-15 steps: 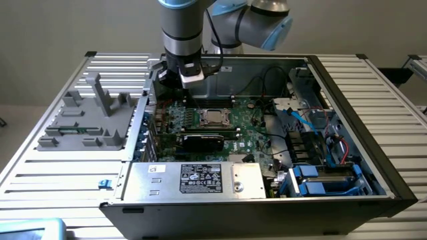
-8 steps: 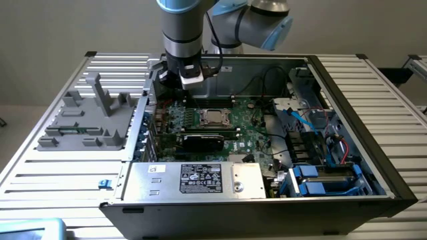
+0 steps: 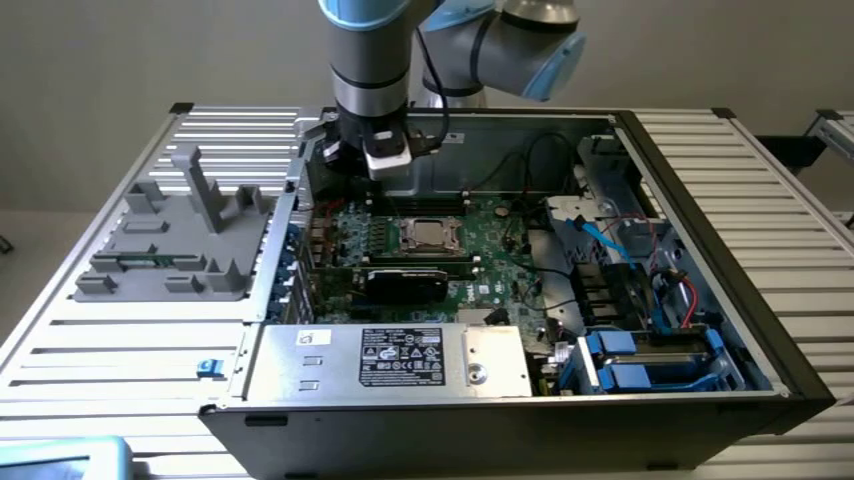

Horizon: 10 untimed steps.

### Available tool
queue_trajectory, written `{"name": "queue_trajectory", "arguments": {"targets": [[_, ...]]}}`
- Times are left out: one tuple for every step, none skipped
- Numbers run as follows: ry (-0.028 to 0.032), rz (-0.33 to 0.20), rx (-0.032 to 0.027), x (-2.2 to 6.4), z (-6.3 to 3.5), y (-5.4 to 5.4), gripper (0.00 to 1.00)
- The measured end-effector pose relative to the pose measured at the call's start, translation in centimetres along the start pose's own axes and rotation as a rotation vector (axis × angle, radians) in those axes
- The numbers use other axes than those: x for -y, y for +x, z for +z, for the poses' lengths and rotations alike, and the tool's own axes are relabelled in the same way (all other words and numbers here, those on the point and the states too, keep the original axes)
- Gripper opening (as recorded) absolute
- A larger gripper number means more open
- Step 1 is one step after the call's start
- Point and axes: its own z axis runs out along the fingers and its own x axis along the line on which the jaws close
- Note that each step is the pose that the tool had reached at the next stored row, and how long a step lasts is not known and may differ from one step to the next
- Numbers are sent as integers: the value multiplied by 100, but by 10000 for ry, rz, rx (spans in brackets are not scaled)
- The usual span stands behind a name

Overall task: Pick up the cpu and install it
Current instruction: 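Install the first cpu locking lever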

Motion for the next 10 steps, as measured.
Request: {"name": "queue_trajectory", "arguments": {"targets": [[1,5,-3,-3,0,15,11],[3,10,-5,-5,-1,28,11],[11,15,-7,-8,-1,41,11],[20,17,-11,-12,-2,56,11],[30,18,-14,-15,-4,72,11],[39,17,-18,-19,-5,90,11],[47,16,-19,-23,-9,110,11],[55,16,-22,-26,-13,129,11],[61,15,-26,-29,-17,146,11],[68,12,-35,-31,-20,161,11]]}}
